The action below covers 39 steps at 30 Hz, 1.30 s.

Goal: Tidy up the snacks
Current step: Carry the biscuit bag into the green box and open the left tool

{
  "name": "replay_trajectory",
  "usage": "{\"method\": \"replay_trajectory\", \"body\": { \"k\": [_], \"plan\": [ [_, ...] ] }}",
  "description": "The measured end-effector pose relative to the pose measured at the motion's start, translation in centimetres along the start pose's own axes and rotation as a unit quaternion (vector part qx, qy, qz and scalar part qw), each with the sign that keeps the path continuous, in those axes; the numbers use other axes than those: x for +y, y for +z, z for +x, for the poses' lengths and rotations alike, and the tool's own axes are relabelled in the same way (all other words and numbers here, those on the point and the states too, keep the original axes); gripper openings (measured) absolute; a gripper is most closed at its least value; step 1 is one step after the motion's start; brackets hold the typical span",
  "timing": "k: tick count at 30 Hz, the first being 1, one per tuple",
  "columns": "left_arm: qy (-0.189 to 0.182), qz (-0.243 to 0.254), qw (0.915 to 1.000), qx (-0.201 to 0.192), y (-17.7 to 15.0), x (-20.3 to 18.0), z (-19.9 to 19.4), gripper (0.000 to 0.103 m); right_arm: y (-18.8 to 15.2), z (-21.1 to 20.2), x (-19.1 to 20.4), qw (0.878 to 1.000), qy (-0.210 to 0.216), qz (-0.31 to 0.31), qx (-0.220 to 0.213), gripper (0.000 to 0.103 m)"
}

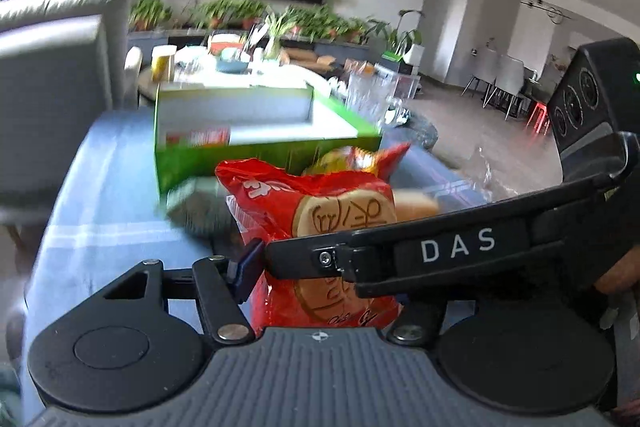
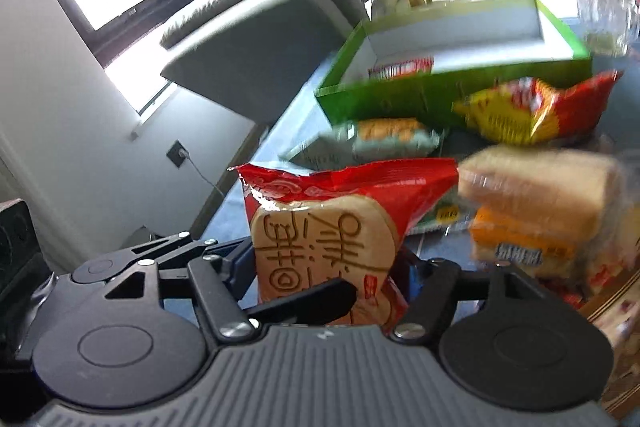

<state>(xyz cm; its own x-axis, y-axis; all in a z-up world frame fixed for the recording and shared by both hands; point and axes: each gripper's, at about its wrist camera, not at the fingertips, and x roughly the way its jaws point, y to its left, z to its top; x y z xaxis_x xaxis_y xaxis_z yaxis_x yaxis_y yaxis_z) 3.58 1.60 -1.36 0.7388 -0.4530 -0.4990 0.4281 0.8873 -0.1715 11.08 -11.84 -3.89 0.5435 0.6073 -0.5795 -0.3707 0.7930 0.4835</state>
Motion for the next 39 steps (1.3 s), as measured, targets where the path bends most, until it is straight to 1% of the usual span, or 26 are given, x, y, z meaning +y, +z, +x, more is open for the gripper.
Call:
{"method": "replay_trajectory", "body": {
  "k": [4,7,11,14,17,21,24,28,33,35,39],
  "plan": [
    [0.008,0.026,0.9993,-0.026,2.8,-0.7,0.6,0.058,1.9,-0.9,-0.1,0.999,0.003,0.001,-0.033,0.101],
    [0.019,0.044,0.9978,-0.046,5.1,-0.9,2.3,0.058,3.9,-1.0,-0.4,0.998,0.002,-0.001,-0.060,0.101],
    [0.016,0.046,0.9968,-0.063,7.8,-0.6,4.7,0.058,6.7,-0.7,-2.2,0.996,0.005,0.014,-0.091,0.101],
    [0.009,0.035,0.9973,-0.063,9.3,-0.1,6.9,0.058,8.7,0.0,-4.2,0.994,0.020,0.043,-0.099,0.101],
    [-0.003,0.021,0.9985,-0.051,10.5,0.9,9.4,0.058,10.4,0.8,-5.4,0.994,0.009,0.048,-0.097,0.101],
    [0.000,0.016,0.9992,-0.038,11.9,1.5,11.8,0.058,12.3,2.4,-6.9,0.995,-0.011,0.053,-0.086,0.101],
    [0.005,0.018,0.9992,-0.035,12.9,2.2,13.2,0.058,13.4,3.5,-8.0,0.994,-0.007,0.063,-0.086,0.101],
    [0.002,0.013,0.9994,-0.033,13.8,3.0,14.7,0.058,14.8,4.5,-8.8,0.994,-0.001,0.074,-0.086,0.101],
    [-0.004,-0.002,0.9996,-0.027,13.8,3.9,16.8,0.058,16.0,5.6,-9.8,0.993,-0.009,0.079,-0.084,0.101],
    [-0.010,-0.013,0.9998,-0.011,13.3,4.5,18.0,0.058,16.1,6.2,-10.4,0.993,-0.012,0.084,-0.078,0.101],
    [-0.023,-0.045,0.9983,0.029,11.7,5.6,20.2,0.058,15.4,8.2,-11.5,0.994,-0.032,0.094,-0.042,0.101]
  ]
}}
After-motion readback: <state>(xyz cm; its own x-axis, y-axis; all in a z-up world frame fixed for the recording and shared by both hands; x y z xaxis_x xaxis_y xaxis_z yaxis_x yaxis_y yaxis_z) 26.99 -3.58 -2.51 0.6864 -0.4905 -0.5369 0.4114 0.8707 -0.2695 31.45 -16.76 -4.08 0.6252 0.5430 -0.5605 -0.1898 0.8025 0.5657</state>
